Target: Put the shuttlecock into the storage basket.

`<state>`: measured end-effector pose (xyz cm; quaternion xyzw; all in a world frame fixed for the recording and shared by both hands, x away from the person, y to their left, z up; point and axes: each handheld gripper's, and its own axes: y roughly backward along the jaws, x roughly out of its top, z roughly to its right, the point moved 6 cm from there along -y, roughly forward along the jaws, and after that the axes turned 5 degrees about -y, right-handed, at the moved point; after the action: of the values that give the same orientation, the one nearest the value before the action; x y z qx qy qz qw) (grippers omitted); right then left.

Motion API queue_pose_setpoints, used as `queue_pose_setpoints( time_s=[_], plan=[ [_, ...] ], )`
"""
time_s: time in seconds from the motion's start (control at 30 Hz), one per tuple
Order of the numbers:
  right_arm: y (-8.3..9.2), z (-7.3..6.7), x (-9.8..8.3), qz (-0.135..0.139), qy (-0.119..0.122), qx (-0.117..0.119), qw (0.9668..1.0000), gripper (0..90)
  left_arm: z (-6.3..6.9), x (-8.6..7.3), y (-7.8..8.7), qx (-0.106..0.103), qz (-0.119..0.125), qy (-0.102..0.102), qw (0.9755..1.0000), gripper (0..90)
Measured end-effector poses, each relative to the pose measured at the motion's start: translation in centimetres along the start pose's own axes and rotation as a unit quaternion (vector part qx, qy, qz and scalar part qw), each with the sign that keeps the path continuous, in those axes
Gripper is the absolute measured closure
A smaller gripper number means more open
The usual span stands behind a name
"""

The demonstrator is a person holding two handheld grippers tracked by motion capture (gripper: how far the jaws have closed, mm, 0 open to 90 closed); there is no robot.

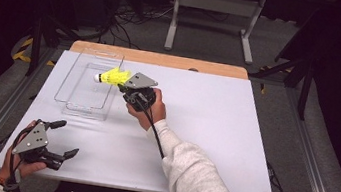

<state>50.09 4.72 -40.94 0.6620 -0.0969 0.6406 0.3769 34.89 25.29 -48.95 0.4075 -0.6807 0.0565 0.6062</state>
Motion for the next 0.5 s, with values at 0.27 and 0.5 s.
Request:
queue_pose_setpoints(
  time_s=[0.27,0.5],
  plan=[
    [-1.0,-1.1,0.6,-0.009,0.014,0.012,0.9998,87.7,0.1,0.0,0.0,0.000,0.001,0.000,1.0000,4.3],
    [-1.8,-1.9,0.8,-0.017,0.025,0.021,0.9993,87.7,0.1,0.0,0.0,0.000,0.000,0.000,1.0000,4.4]
  ],
)
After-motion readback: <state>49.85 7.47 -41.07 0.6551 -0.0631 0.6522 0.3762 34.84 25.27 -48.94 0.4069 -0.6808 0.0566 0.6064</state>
